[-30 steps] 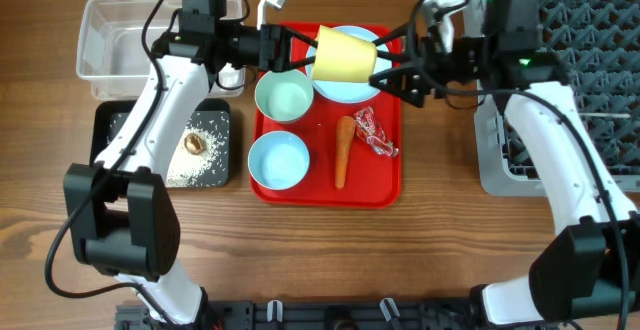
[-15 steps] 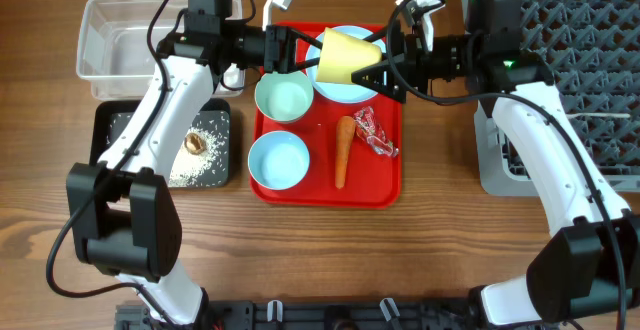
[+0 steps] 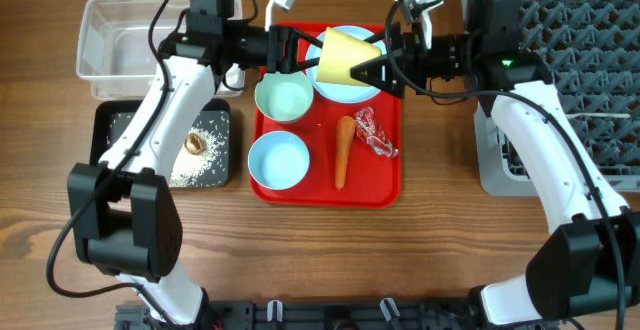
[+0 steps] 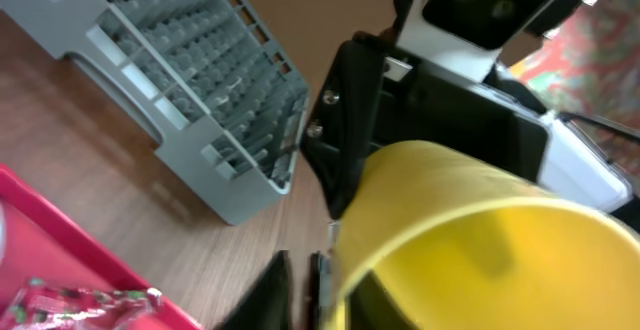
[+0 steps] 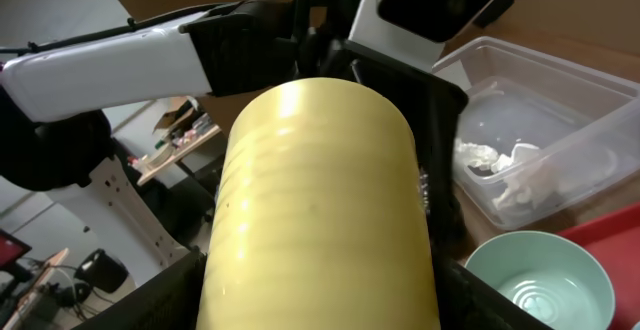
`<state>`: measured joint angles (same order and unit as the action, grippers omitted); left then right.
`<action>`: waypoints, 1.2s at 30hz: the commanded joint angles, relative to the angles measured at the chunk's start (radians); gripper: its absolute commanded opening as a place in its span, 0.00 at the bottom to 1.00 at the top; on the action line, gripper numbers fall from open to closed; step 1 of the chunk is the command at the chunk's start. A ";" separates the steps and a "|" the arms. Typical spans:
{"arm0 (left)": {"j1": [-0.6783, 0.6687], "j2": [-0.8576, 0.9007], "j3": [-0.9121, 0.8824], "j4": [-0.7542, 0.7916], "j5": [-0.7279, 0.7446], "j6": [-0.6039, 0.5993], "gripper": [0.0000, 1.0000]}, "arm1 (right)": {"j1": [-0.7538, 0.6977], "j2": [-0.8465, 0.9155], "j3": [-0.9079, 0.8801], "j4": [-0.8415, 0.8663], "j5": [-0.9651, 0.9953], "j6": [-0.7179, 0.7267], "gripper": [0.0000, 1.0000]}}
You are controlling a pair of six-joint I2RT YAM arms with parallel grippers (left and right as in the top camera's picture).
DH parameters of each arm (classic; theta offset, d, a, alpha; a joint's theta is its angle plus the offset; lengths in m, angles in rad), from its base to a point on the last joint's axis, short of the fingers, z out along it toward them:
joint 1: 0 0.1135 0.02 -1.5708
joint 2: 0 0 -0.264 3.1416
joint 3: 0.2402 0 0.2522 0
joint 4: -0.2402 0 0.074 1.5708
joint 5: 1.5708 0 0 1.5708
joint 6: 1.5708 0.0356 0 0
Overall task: Sort waste into correct bins and load items into the dishwasher rack
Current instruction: 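Bring the right gripper to the yellow cup and grasp it from the left, then carry the yellow cup with the right gripper over the dishwasher rack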
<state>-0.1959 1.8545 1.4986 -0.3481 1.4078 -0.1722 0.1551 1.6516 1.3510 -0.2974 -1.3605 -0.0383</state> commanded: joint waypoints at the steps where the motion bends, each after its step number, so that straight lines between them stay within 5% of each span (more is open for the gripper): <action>1: -0.005 -0.020 0.001 0.000 -0.053 0.007 0.29 | 0.003 0.010 0.015 0.006 -0.022 -0.003 0.62; 9: -0.005 -0.020 0.001 -0.004 -0.132 0.007 0.41 | 0.002 0.011 0.015 -0.004 0.043 -0.002 0.62; 17: 0.021 -0.020 0.001 -0.065 -0.295 0.007 0.41 | -0.002 0.011 0.015 -0.076 0.225 -0.014 0.63; 25: 0.057 -0.020 0.001 -0.175 -0.502 -0.020 0.36 | -0.003 0.011 0.015 -0.204 0.554 -0.008 0.62; 36: 0.058 -0.020 0.001 -0.188 -0.580 -0.019 0.35 | -0.003 -0.034 0.073 -0.463 1.006 0.095 0.57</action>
<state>-0.1410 1.8545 1.4982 -0.5362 0.8616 -0.1864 0.1555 1.6520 1.3567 -0.6960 -0.5720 0.0086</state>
